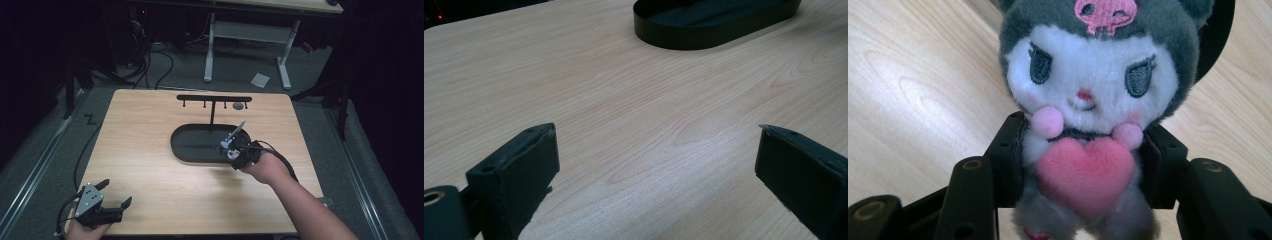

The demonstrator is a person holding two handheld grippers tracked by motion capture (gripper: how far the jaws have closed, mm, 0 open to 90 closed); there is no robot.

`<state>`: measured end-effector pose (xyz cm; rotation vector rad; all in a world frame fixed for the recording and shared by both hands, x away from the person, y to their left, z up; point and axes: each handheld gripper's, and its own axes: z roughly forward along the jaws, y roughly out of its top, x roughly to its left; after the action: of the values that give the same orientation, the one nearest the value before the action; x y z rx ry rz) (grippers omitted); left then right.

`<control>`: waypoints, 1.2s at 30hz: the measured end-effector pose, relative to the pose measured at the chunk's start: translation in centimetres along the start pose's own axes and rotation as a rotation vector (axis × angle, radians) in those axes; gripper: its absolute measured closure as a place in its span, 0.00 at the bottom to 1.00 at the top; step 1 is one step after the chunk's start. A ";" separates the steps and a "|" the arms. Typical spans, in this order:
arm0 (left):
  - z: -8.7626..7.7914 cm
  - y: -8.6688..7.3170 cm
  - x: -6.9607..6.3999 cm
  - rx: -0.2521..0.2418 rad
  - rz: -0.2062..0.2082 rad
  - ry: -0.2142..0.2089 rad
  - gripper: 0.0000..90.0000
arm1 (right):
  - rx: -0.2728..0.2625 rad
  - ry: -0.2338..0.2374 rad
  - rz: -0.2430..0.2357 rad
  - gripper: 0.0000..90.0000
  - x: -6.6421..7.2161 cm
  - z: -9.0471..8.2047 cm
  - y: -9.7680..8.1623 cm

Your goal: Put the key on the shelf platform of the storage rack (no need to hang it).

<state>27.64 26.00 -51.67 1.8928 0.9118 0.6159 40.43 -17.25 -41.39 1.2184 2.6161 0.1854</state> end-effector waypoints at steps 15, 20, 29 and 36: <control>-0.1 0.0 0.1 -0.007 -0.002 0.000 0.05 | -0.016 -0.023 -0.010 0.52 -0.1 2.3 5.0; 0.0 0.0 0.1 -0.006 0.001 0.000 0.05 | -0.011 -0.023 -0.015 0.52 0.4 4.1 7.0; -0.1 0.0 0.2 -0.011 -0.003 -0.002 0.05 | 0.022 -0.030 -0.016 0.51 0.9 7.1 8.9; -0.1 0.0 0.2 -0.010 -0.003 -0.004 0.05 | 0.055 -0.014 0.001 0.48 0.5 8.6 8.7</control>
<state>27.68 26.20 -51.64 1.8827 0.9075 0.6136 48.84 -11.18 -47.83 1.2349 2.6250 0.1049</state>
